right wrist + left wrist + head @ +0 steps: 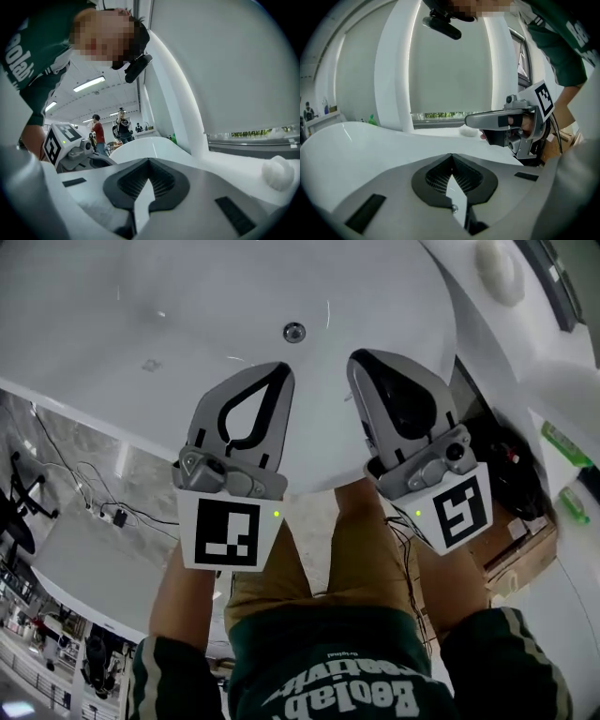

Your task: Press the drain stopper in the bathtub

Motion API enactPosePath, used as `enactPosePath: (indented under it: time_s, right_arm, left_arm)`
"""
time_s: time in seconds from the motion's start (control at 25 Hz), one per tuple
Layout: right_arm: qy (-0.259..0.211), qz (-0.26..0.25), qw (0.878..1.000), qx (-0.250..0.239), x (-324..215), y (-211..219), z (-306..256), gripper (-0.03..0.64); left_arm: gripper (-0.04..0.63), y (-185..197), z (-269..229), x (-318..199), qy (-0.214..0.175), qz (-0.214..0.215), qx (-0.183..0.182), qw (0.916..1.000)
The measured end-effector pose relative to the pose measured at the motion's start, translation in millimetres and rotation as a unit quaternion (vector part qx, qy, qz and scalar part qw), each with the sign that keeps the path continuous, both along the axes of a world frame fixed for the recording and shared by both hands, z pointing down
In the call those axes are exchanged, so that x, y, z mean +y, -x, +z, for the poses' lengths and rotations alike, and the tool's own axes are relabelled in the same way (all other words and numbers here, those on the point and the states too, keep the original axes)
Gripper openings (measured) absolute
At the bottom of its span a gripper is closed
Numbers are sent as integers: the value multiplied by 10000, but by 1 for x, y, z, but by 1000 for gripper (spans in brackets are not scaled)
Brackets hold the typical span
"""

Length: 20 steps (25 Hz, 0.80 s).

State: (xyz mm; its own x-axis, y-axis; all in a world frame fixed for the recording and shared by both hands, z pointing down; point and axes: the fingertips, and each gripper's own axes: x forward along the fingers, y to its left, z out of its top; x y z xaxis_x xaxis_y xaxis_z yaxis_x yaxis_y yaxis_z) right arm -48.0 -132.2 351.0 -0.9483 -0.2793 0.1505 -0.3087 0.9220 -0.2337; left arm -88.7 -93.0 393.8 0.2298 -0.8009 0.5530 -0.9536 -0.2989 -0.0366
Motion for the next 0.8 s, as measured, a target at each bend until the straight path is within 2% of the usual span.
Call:
enactPosePath:
  time_s: [0.16, 0.28, 0.48, 0.64, 0.8]
  right_arm:
    - [49, -147, 9998, 107, -4, -4, 38, 12]
    - [158, -80, 9998, 135, -12, -9, 57, 12]
    - [238, -133, 9995, 187, -18, -7, 90, 12]
    - [372, -115, 9989, 268, -21, -5, 119, 11]
    - [429, -177, 9979, 462, -26, 1, 150, 12]
  left_arm:
    - [8, -7, 50, 1, 432, -118, -19, 9990]
    - [8, -13, 72, -1, 654, 2, -84, 9978]
    - [8, -11, 119, -2, 1153, -82, 147, 9932]
    - [8, -10, 161, 3, 1551, 33, -79, 9879]
    - [8, -11, 207, 3, 1865, 101, -86, 9824]
